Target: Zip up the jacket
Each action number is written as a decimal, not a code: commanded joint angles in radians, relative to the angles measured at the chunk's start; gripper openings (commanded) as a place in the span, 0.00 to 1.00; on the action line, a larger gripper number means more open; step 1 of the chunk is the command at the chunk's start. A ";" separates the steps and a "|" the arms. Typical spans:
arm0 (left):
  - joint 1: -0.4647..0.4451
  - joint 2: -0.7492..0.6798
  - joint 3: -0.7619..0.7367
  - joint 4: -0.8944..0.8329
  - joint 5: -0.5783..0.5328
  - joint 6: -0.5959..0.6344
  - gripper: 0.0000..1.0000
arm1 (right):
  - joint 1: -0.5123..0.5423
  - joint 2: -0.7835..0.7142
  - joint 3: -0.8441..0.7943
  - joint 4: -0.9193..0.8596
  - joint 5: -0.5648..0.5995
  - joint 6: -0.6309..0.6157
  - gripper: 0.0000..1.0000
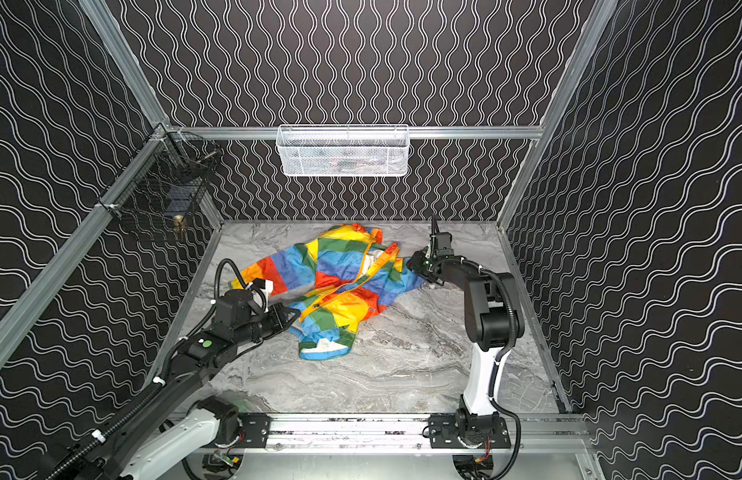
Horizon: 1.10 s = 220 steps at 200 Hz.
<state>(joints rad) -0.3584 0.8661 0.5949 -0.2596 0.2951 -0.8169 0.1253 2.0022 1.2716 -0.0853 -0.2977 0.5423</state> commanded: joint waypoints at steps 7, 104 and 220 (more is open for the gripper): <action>0.053 0.009 0.046 -0.093 -0.047 0.091 0.00 | 0.027 -0.016 -0.087 0.083 -0.109 0.048 0.40; 0.289 0.134 0.113 -0.095 -0.035 0.214 0.00 | 0.306 -0.270 -0.474 0.290 -0.140 0.204 0.37; 0.364 0.197 0.125 -0.058 0.062 0.243 0.00 | 0.110 -0.055 -0.091 0.155 -0.162 0.138 0.67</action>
<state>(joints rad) 0.0040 1.0660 0.7197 -0.3447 0.3309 -0.5968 0.2405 1.8709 1.1316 0.0769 -0.4091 0.6697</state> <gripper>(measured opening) 0.056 0.655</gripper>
